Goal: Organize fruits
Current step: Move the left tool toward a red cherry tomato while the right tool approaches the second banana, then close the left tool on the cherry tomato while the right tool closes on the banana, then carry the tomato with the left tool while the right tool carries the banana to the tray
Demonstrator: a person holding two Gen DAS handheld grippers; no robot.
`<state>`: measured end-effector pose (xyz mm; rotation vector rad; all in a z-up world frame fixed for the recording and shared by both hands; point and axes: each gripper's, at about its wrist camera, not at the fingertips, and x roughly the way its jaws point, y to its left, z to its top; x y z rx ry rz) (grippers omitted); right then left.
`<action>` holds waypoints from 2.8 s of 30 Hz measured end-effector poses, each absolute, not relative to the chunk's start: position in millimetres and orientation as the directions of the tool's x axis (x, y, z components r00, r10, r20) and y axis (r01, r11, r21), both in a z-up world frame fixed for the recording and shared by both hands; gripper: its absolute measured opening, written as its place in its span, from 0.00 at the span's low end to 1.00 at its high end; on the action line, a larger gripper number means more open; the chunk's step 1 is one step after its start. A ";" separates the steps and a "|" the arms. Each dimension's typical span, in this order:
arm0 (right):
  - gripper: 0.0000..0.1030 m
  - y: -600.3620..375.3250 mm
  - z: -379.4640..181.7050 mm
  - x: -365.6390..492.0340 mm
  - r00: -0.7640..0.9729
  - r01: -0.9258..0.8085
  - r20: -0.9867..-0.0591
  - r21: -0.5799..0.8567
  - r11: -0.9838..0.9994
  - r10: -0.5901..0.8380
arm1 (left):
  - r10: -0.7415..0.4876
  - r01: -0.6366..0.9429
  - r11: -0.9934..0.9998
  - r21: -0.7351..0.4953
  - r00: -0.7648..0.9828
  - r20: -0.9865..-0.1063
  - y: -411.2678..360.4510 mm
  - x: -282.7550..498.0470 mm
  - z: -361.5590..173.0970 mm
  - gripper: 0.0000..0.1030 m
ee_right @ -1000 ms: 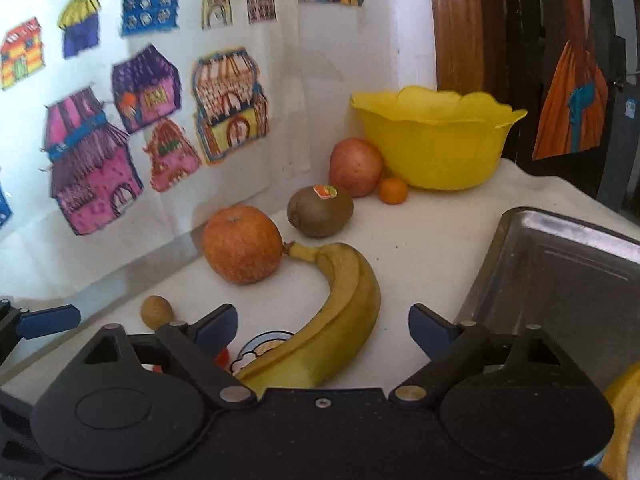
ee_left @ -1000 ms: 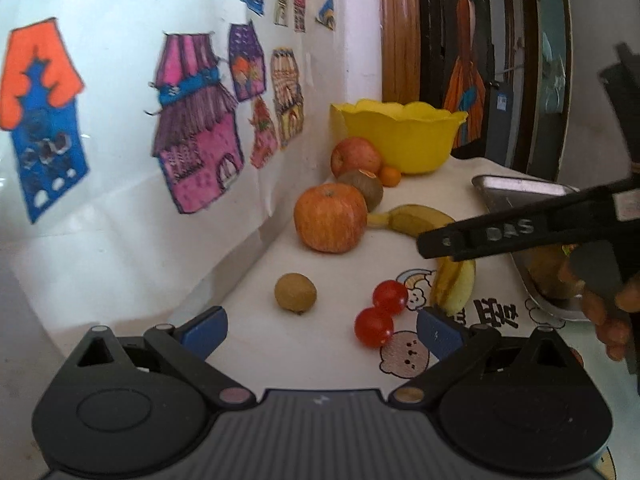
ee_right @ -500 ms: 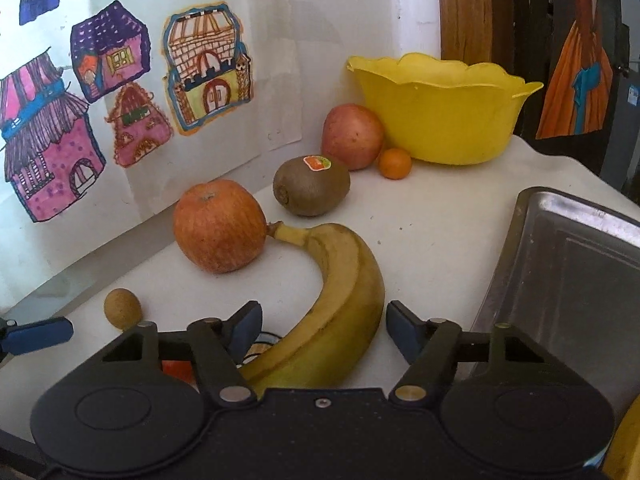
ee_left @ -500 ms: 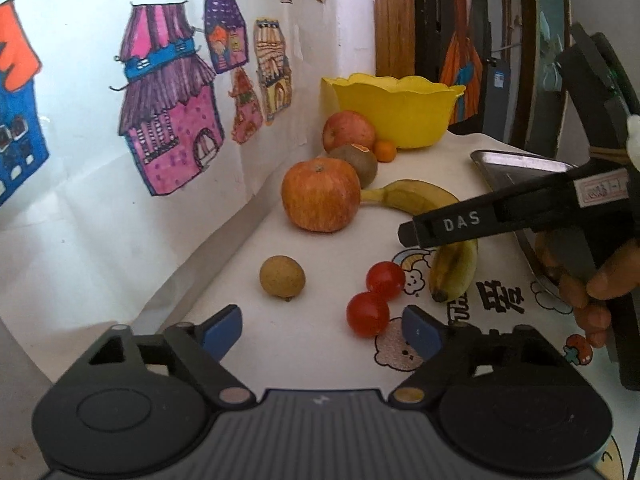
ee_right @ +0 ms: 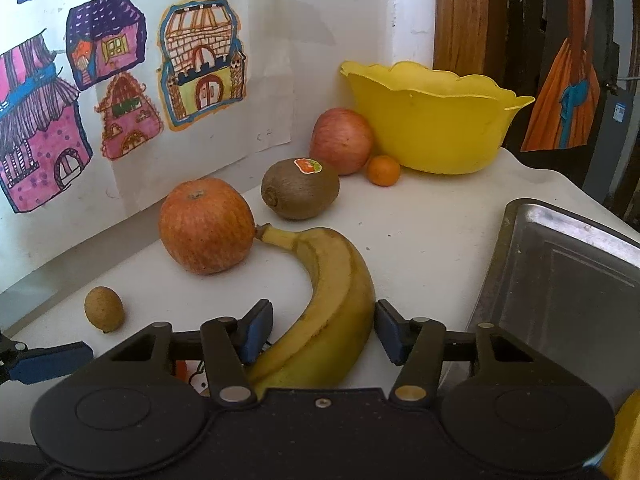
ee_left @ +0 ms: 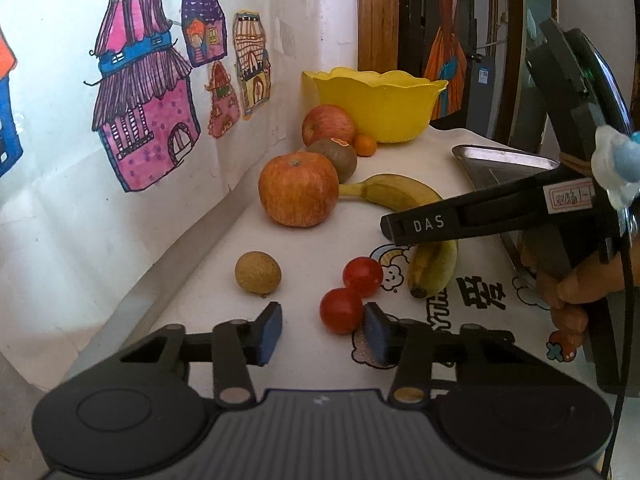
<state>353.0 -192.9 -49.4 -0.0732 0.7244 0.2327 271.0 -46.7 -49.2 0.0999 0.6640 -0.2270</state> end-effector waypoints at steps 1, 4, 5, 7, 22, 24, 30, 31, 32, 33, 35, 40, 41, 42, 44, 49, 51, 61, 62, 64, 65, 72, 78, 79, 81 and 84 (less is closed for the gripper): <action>0.55 -192.6 -49.5 352.7 0.726 -0.234 -0.663 0.013 0.972 0.183 | -0.178 0.240 0.971 0.018 0.764 -0.620 -46.2 271.0 -49.2 0.41; 0.54 -192.7 -48.9 351.1 0.724 -0.229 -0.665 0.015 0.973 0.181 | -0.183 0.242 0.970 0.012 0.763 -0.620 -45.0 271.5 -49.2 0.35; 0.54 -193.1 -48.6 349.8 0.723 -0.230 -0.667 0.015 0.973 0.181 | -0.184 0.242 0.970 0.011 0.763 -0.619 -44.3 270.3 -49.0 0.32; 0.53 -194.7 -47.5 346.1 0.719 -0.231 -0.671 0.015 0.973 0.181 | -0.185 0.245 0.970 0.012 0.763 -0.620 -43.6 268.5 -48.5 0.29; 0.48 -192.4 -46.6 336.5 0.724 -0.214 -0.674 -0.014 0.977 0.149 | -0.169 0.225 0.974 0.011 0.764 -0.623 -41.8 263.1 -46.7 0.26; 0.41 -193.0 -47.0 335.3 0.734 -0.207 -0.665 -0.027 0.978 0.137 | -0.170 0.226 0.974 0.012 0.764 -0.623 -41.8 262.4 -47.0 0.25; 0.38 -198.6 -46.0 332.1 0.737 -0.191 -0.660 0.002 0.982 0.145 | -0.172 0.227 0.974 0.009 0.762 -0.624 -40.6 262.1 -45.9 0.24; 0.37 -199.6 -45.2 330.7 0.737 -0.190 -0.659 0.013 0.982 0.151 | -0.173 0.227 0.974 0.007 0.762 -0.624 -40.2 261.6 -45.7 0.24; 0.37 -200.1 -44.6 329.2 0.734 -0.193 -0.660 0.022 0.981 0.159 | -0.175 0.227 0.974 0.004 0.762 -0.623 -40.0 262.0 -45.6 0.24; 0.37 -199.7 -44.1 327.1 0.735 -0.197 -0.658 0.024 0.980 0.164 | -0.178 0.228 0.974 0.000 0.762 -0.623 -39.9 261.9 -45.4 0.24; 0.37 -199.4 -42.5 322.3 0.737 -0.203 -0.654 0.030 0.979 0.172 | -0.180 0.227 0.974 -0.004 0.762 -0.622 -39.4 261.0 -44.9 0.24; 0.36 -200.6 -34.4 312.3 0.752 -0.200 -0.631 0.056 0.978 0.190 | -0.185 0.226 0.974 -0.011 0.768 -0.613 -38.7 257.7 -41.9 0.24; 0.36 -200.9 -32.2 310.1 0.757 -0.199 -0.624 0.059 0.978 0.192 | -0.185 0.226 0.974 -0.011 0.770 -0.611 -38.9 256.8 -41.0 0.24; 0.36 -201.3 -30.3 307.8 0.762 -0.198 -0.618 0.063 0.978 0.194 | -0.186 0.225 0.974 -0.012 0.772 -0.608 -39.5 255.9 -39.9 0.24; 0.36 -203.3 -26.0 303.2 0.770 -0.196 -0.604 0.080 0.977 0.204 | -0.186 0.223 0.975 -0.013 0.777 -0.602 -40.8 254.4 -37.6 0.23; 0.36 -213.6 -17.6 288.5 0.798 -0.192 -0.556 0.132 0.973 0.233 | -0.192 0.225 0.974 -0.018 0.786 -0.588 -46.0 250.1 -31.1 0.24; 0.36 -218.9 -15.3 282.5 0.810 -0.188 -0.534 0.155 0.970 0.243 | -0.194 0.226 0.974 -0.018 0.790 -0.582 -48.6 248.2 -27.9 0.23; 0.36 -254.6 1.9 253.4 0.881 -0.152 -0.402 0.260 0.953 0.250 | -0.199 0.232 0.973 -0.006 0.819 -0.539 -69.9 239.3 -5.7 0.24; 0.36 -260.2 3.8 250.7 0.885 -0.144 -0.395 0.271 0.952 0.247 | -0.201 0.234 0.972 -0.005 0.820 -0.535 -73.2 238.5 -3.7 0.24; 0.36 -272.4 8.1 245.0 0.895 -0.129 -0.378 0.286 0.950 0.235 | -0.209 0.242 0.970 -0.006 0.823 -0.528 -81.8 238.3 0.0 0.24; 0.36 -278.7 9.8 242.8 0.900 -0.120 -0.372 0.290 0.949 0.228 | -0.214 0.246 0.969 -0.008 0.824 -0.525 -86.6 237.8 1.2 0.24; 0.36 -334.2 20.1 217.7 0.922 -0.055 -0.346 0.327 0.944 0.174 | -0.272 0.307 0.951 -0.019 0.810 -0.520 -131.7 238.4 4.4 0.24; 0.36 -379.9 31.8 194.7 0.935 0.003 -0.337 0.331 0.944 0.115 | -0.321 0.364 0.931 -0.020 0.790 -0.522 -173.3 241.1 0.5 0.24; 0.36 -386.8 32.9 192.1 0.935 0.014 -0.339 0.331 0.943 0.105 | -0.326 0.371 0.928 -0.020 0.787 -0.524 -179.8 241.8 -0.7 0.24; 0.36 -401.2 33.7 188.5 0.934 0.034 -0.347 0.331 0.943 0.088 | -0.335 0.384 0.923 -0.015 0.783 -0.524 -191.0 243.2 -3.0 0.24; 0.36 -417.9 31.5 188.9 0.928 0.055 -0.366 0.327 0.944 0.072 | -0.343 0.398 0.917 -0.008 0.781 -0.523 -206.5 247.8 -4.8 0.24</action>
